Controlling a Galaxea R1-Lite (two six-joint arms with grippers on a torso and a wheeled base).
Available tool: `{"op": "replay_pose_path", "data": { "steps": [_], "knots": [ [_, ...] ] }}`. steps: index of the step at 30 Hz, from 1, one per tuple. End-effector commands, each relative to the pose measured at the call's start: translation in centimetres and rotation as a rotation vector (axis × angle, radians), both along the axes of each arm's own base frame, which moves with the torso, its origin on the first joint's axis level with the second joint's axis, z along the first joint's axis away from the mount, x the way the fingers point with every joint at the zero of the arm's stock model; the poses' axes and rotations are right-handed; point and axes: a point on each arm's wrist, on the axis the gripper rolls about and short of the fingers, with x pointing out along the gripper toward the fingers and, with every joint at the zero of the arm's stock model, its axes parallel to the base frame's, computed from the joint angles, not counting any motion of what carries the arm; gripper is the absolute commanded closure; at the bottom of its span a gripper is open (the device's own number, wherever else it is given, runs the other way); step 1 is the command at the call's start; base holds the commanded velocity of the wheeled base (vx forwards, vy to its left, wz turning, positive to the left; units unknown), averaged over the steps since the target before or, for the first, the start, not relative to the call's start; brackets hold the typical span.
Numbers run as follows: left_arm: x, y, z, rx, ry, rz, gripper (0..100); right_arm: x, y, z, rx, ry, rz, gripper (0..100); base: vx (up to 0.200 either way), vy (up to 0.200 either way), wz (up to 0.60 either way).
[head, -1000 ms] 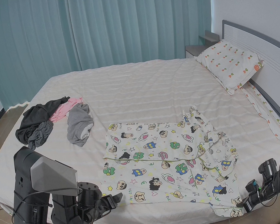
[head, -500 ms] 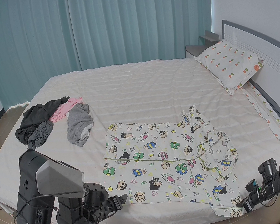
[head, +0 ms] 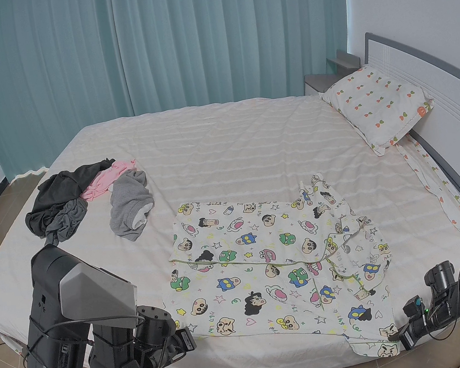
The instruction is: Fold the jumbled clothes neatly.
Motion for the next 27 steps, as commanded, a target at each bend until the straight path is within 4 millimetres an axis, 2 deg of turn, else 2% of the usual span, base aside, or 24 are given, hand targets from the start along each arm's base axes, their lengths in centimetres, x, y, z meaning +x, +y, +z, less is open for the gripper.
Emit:
{"op": "replay_pose_path", "data": {
  "steps": [1, 12, 21, 27],
  "knots": [
    [-0.5, 0.3, 0.5, 0.003, 0.004, 0.002, 100, -0.3, -0.1, 0.0, -0.005, 0.007, 0.013, 100, 0.0, 0.0, 0.0],
    [-2.1, 0.9, 1.2, 0.016, 0.043, -0.007, 100, -1.2, 0.0, 0.1, -0.017, 0.024, 0.056, 100, 0.0, 0.0, 0.0],
    [-2.3, 1.0, 1.3, 0.019, 0.046, -0.006, 100, -1.0, -0.1, 0.2, -0.014, 0.004, 0.063, 100, 0.0, 0.0, 0.0],
    [-1.4, 0.5, 3.6, -0.07, -0.05, 0.027, 100, -0.4, -0.5, 1.0, 0.067, -0.12, 0.06, 100, 0.0, 0.0, 0.0]
  ]
}}
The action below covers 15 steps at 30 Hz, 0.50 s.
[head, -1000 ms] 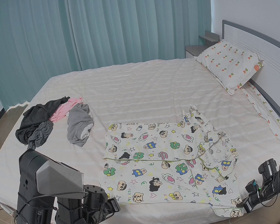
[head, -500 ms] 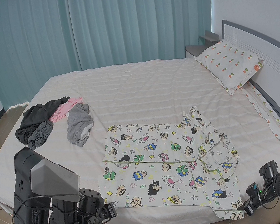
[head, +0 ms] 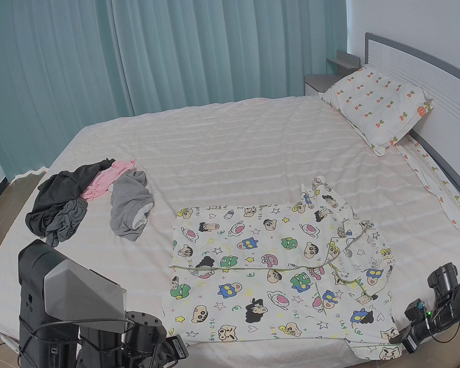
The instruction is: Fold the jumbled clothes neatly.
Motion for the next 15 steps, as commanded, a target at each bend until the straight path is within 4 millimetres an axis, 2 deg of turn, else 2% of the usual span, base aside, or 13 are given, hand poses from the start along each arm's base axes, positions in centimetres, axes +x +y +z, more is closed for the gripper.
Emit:
{"op": "replay_pose_path", "data": {
  "steps": [1, 7, 15],
  "knots": [
    [0.6, -0.4, 2.3, -0.06, -0.086, 0.011, 100, 0.1, -0.4, 0.7, 0.064, -0.076, 0.0, 100, 0.0, 0.0, 0.0],
    [1.2, -0.5, 4.3, -0.1, -0.166, 0.021, 100, 1.0, -0.8, 1.6, 0.151, -0.185, -0.011, 100, 0.0, 0.0, 0.0],
    [3.2, -0.9, 5.2, -0.142, -0.244, 0.061, 100, 2.4, -0.9, 4.0, 0.324, -0.322, -0.044, 100, 0.0, 0.0, 0.0]
  ]
}}
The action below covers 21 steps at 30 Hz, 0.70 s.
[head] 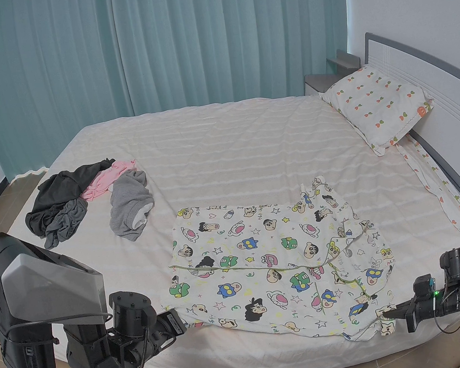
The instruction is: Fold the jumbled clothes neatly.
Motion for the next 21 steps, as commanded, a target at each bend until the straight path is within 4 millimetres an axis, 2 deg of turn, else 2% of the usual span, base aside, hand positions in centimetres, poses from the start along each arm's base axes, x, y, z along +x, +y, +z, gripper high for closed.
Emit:
{"op": "replay_pose_path", "data": {
  "steps": [1, 10, 21],
  "knots": [
    [1.6, -0.3, 1.1, -0.037, -0.072, 0.019, 100, 1.0, -0.3, 1.4, 0.038, -0.087, -0.034, 100, 0.0, 0.0, 0.0],
    [2.0, -0.2, 2.9, -0.061, -0.135, 0.03, 100, 2.7, -0.9, 2.4, 0.088, -0.186, -0.106, 100, 0.0, 0.0, 0.0],
    [1.8, 1.3, 5.3, -0.049, -0.111, 0.066, 100, 1.8, -1.8, 4.0, 0.106, -0.223, -0.166, 100, 0.0, 0.0, 0.0]
  ]
}}
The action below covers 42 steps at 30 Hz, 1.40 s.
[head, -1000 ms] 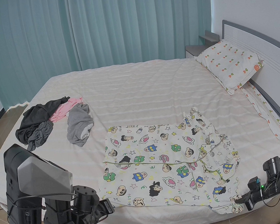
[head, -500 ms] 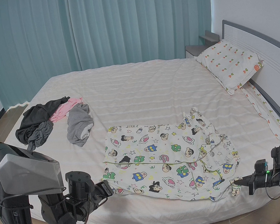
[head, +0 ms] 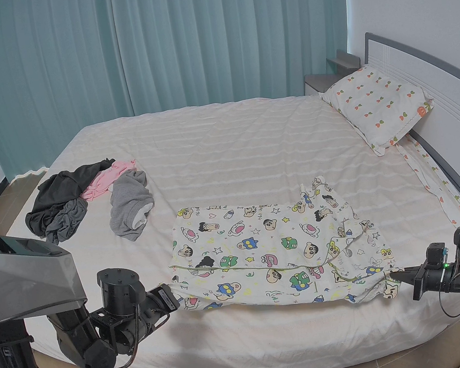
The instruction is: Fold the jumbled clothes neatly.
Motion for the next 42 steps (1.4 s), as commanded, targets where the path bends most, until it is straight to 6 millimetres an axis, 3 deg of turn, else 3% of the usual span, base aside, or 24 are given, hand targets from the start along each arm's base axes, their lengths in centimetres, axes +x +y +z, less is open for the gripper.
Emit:
{"op": "replay_pose_path", "data": {
  "steps": [1, 10, 20, 42],
  "knots": [
    [-0.5, 0.8, 1.8, -0.002, 0.004, 0.01, 100, -1.4, -0.3, 0.6, 0.011, 0.009, -0.017, 100, 0.0, 0.0, 0.0],
    [-2.2, 1.2, 3.3, 0.002, 0.186, -0.09, 100, -1.8, -0.9, 0.7, 0.032, 0.005, -0.002, 100, 0.0, 0.0, 0.0],
    [-2.4, 1.2, 2.7, 0.024, 0.249, -0.089, 100, -3.2, -0.7, 0.4, 0.018, 0.094, 0.055, 100, 0.0, 0.0, 0.0],
    [-4.1, 1.7, 1.8, 0.05, 0.32, -0.098, 100, -4.2, -1.0, 0.5, 0.021, 0.136, 0.055, 100, 0.0, 0.0, 0.0]
  ]
}}
